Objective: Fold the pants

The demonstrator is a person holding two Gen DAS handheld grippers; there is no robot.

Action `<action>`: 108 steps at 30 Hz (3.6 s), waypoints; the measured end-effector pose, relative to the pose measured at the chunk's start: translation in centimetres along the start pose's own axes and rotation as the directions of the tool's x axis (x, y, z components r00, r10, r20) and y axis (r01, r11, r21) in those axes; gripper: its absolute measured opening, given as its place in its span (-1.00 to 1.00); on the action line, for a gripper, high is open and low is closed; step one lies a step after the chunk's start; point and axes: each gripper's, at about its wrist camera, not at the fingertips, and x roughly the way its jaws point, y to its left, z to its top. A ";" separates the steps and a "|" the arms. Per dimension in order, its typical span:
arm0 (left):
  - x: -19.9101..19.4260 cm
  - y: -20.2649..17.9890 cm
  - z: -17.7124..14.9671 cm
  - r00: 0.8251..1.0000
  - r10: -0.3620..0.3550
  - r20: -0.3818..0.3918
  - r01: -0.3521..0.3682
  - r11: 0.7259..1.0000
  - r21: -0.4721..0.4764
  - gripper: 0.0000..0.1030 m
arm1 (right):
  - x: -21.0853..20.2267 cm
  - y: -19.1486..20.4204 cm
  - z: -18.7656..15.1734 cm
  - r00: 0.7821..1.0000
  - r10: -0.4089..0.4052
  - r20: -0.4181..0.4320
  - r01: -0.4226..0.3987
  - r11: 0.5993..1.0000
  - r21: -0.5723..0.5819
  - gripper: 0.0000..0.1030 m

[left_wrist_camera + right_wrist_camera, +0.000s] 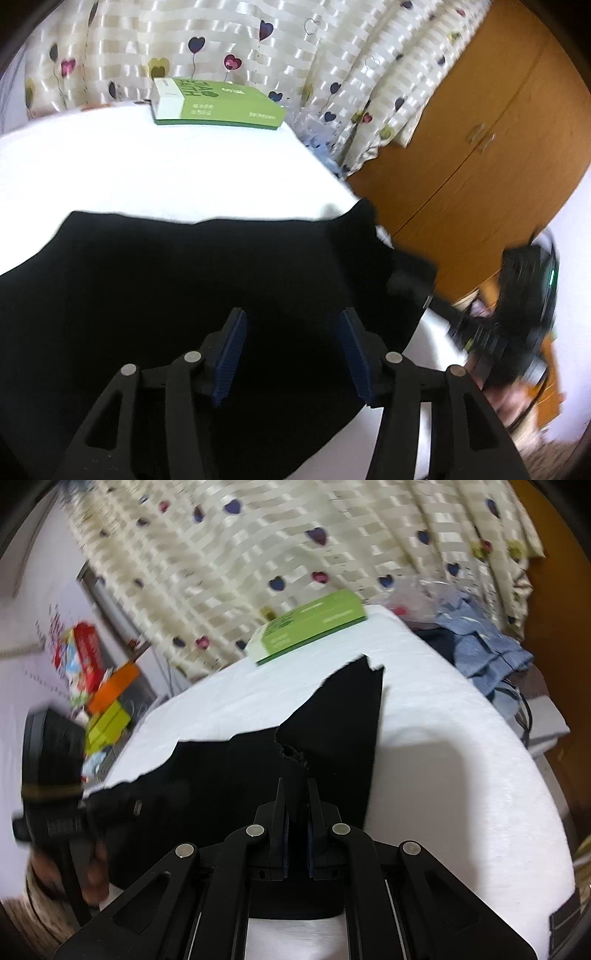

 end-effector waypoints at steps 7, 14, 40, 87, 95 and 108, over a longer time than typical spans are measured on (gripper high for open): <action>2.9 0.5 2.5 0.989 -0.138 -0.056 0.133 0.988 -0.079 0.24 | 1.0 1.3 -0.9 0.998 0.034 -0.045 -0.036 0.998 -0.047 -0.87; 5.8 1.5 2.8 0.975 -0.197 -0.104 0.177 0.969 -0.174 0.26 | 0.6 2.4 -1.2 0.996 0.074 -0.044 -0.077 0.994 -0.075 -0.87; 0.6 5.5 3.0 0.998 -0.052 -0.027 0.045 0.975 -0.216 -0.76 | 2.5 10.9 -2.6 0.959 0.263 -0.104 -0.276 0.949 -0.153 -0.87; -7.3 16.8 -1.7 0.978 0.201 0.061 -0.173 0.936 -0.306 -0.75 | 10.7 20.3 -6.3 0.875 0.376 -0.306 -0.432 0.891 -0.139 -0.82; -8.1 16.7 -1.9 0.966 0.251 0.070 -0.220 0.930 -0.295 -0.42 | 8.5 19.0 -5.6 0.903 0.329 -0.278 -0.382 0.909 -0.166 -0.34; -13.3 13.3 -2.3 0.927 0.323 0.190 -0.272 0.929 -0.251 -0.03 | 4.3 9.7 -2.9 0.985 0.075 -0.153 -0.093 0.989 -0.117 -0.05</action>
